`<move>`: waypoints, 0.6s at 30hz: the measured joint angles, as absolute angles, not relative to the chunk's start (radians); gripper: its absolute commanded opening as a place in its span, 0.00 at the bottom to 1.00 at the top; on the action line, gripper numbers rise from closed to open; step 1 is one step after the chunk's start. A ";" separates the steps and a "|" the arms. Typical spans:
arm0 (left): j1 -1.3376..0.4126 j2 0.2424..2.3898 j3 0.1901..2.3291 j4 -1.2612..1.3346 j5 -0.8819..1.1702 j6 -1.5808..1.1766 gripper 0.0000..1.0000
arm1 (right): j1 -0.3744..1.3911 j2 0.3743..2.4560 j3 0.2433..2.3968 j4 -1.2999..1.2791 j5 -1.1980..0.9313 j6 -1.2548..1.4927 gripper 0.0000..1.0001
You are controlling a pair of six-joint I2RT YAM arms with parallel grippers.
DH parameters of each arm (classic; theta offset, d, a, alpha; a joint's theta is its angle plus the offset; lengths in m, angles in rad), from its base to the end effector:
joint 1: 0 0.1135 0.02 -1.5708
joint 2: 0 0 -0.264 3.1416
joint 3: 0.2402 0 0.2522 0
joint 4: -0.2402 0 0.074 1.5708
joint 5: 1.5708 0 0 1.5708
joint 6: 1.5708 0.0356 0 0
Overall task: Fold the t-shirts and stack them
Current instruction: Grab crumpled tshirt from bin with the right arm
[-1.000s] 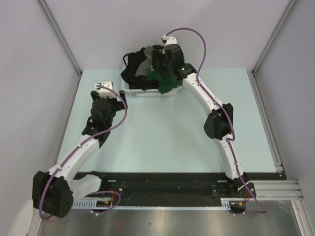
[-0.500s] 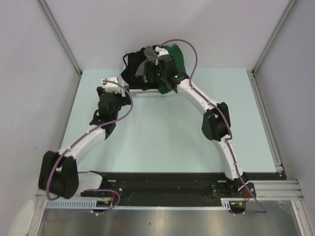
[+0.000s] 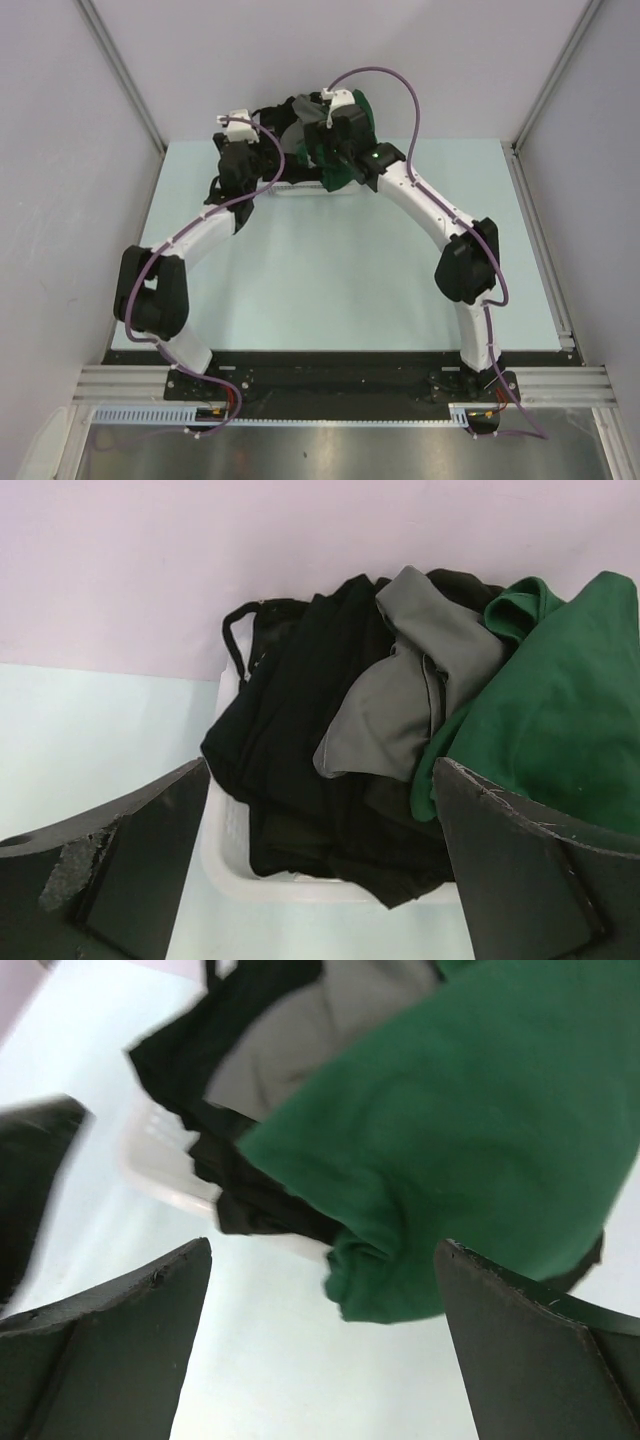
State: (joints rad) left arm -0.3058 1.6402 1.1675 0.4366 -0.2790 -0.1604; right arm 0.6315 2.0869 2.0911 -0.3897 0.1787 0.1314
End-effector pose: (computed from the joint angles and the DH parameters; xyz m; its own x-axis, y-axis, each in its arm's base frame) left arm 0.3766 -0.1086 0.3148 -0.0383 -0.1489 -0.9881 0.0211 0.9885 -0.1498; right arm 0.4041 0.2877 0.3631 -0.3596 -0.1033 -0.9274 -0.4044 0.9129 0.0551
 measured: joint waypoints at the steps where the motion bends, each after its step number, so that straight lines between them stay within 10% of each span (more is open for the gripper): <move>1: -0.306 1.650 1.178 0.440 -0.277 -0.168 0.99 | 0.623 2.087 2.083 -0.397 0.181 0.130 1.00; 18: -0.306 1.554 1.067 0.417 -0.232 -0.191 1.00 | 0.561 2.244 2.051 -0.449 0.146 0.192 1.00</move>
